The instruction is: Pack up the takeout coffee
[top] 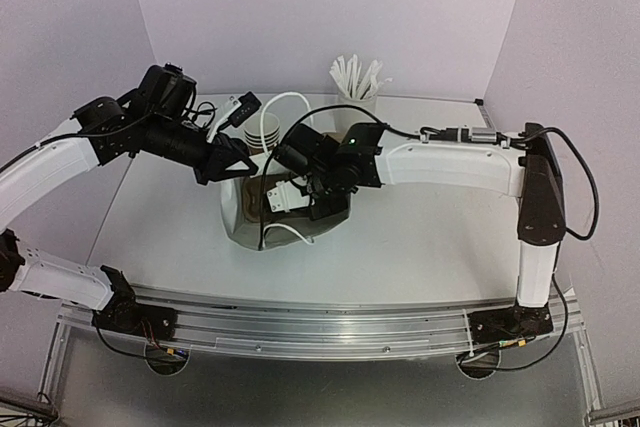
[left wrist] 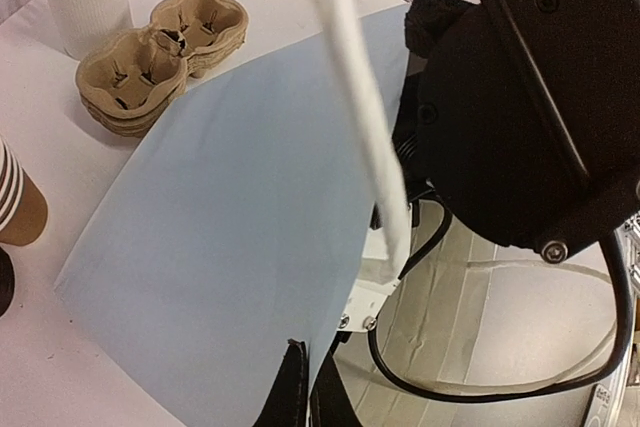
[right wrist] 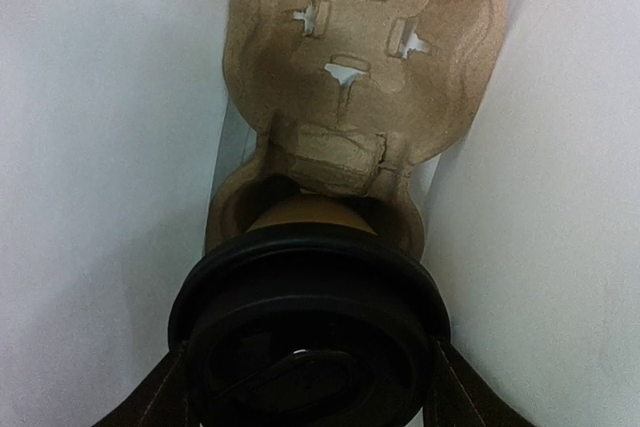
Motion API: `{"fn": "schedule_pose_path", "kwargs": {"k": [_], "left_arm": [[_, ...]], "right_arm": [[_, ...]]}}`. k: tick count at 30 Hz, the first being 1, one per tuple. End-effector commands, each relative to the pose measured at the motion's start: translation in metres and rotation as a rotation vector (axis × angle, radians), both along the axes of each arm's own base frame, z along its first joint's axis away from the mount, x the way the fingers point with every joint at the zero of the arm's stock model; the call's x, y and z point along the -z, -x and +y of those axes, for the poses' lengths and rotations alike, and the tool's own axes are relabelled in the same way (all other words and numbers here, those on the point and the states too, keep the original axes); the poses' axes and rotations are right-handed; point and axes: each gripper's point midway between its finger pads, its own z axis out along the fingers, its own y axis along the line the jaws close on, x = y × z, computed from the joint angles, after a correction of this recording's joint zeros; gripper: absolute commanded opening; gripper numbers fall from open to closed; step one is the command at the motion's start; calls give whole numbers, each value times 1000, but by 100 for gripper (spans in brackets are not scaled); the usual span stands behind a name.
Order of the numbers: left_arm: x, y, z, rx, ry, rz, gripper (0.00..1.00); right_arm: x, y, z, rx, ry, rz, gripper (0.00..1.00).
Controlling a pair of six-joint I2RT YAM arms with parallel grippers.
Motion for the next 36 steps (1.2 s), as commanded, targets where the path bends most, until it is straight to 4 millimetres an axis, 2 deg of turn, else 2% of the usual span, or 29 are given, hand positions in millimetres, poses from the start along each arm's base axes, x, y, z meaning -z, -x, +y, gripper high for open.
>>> {"fn": "schedule_pose_path", "kwargs": {"k": [1, 5, 7, 14, 19, 26, 36], "left_arm": [[-32, 16, -10, 66, 86, 101, 0], [-42, 34, -16, 123, 129, 241, 0], [-37, 36, -15, 125, 124, 296, 0], [-7, 7, -5, 61, 75, 362, 0], [2, -6, -2, 46, 42, 316, 0], [6, -13, -3, 30, 20, 307, 0], [-1, -26, -5, 25, 1, 239, 0]], "right_arm": [[-32, 26, 10, -52, -71, 63, 22], [-38, 41, 8, -65, -53, 131, 21], [-34, 46, 5, -73, -25, 157, 21], [-19, 40, 1, -65, -27, 282, 20], [16, 35, -5, -50, 23, 388, 19], [61, 58, -14, -31, 89, 542, 18], [111, 77, -34, -25, 232, 601, 17]]}}
